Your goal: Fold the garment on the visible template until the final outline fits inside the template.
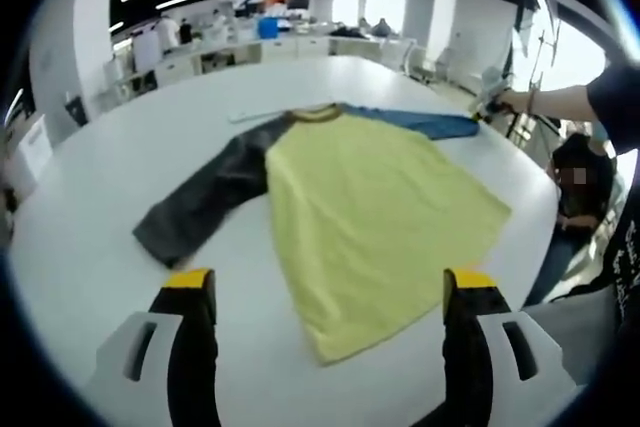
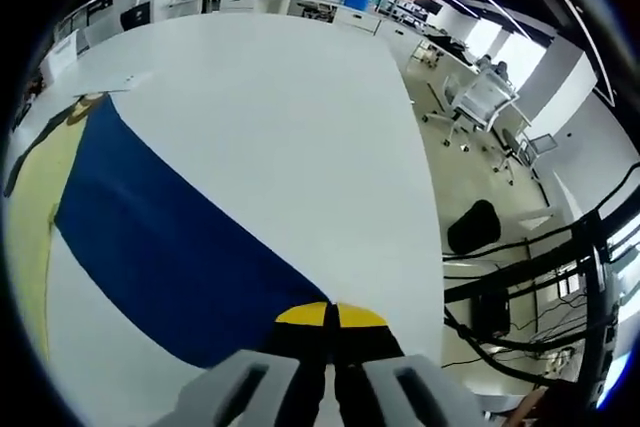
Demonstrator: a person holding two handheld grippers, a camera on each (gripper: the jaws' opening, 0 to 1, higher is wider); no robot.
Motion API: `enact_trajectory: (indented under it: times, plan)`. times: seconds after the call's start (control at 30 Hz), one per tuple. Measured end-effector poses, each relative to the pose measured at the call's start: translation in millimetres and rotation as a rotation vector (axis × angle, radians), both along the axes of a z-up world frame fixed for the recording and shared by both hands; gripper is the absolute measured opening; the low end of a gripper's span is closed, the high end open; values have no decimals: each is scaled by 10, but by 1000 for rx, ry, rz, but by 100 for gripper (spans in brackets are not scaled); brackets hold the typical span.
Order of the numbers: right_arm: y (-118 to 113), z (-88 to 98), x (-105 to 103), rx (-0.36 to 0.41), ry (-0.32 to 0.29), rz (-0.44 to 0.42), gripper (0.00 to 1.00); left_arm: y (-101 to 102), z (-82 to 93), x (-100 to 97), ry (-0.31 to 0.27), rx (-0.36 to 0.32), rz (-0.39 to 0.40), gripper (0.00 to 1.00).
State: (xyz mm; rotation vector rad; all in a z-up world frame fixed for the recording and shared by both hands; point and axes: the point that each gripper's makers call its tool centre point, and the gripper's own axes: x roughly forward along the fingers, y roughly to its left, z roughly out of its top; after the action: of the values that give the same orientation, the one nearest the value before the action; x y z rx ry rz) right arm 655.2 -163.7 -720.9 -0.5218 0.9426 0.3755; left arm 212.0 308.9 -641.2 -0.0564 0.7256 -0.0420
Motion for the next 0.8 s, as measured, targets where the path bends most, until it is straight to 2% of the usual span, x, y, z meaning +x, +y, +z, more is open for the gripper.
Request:
enact_trajectory:
  times: [0.1,0.17,0.23,0.43,0.53,0.63,0.8]
  plan:
    - [15,8,-43,2,1,-3,0,2,7,-10,-1,2,2,91]
    - [-16,-16,19,12,2,-22,0,3,16,-15,-3,2,4,91]
    - [-14,-31,-18,30,8,-44,0,11,19,-20,-3,2,10,91]
    - [-71,-83,52,38,4,-67,0,58,-4,-68,7,7,19,90]
    - [-143,-65,72,45,0,-110,13,65,-1,-74,6,6,23,91]
    - [-142,-23,80,120,-9,-172,27,67,5,-69,5,9,21,91]
    - [-109,56,56,164,-13,-178,35,43,37,-37,-6,12,11,91]
